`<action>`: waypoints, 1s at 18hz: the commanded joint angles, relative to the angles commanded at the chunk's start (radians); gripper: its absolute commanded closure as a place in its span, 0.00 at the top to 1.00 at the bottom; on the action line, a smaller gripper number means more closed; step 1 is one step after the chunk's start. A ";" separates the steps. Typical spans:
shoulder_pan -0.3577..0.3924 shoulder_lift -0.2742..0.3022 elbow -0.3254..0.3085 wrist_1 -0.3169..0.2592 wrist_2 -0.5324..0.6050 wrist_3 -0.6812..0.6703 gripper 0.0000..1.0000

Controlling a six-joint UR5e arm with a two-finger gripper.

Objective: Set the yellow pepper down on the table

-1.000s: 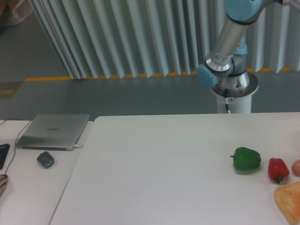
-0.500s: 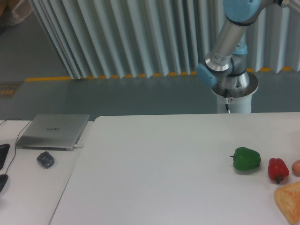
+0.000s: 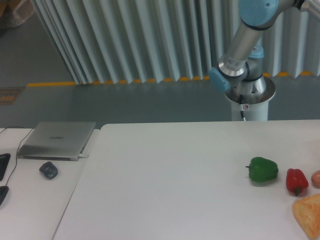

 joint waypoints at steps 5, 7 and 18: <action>-0.014 0.043 0.043 -0.054 -0.008 0.072 0.25; -0.017 0.063 0.051 -0.066 -0.009 0.074 0.25; -0.259 0.230 -0.015 -0.222 -0.253 -0.341 0.25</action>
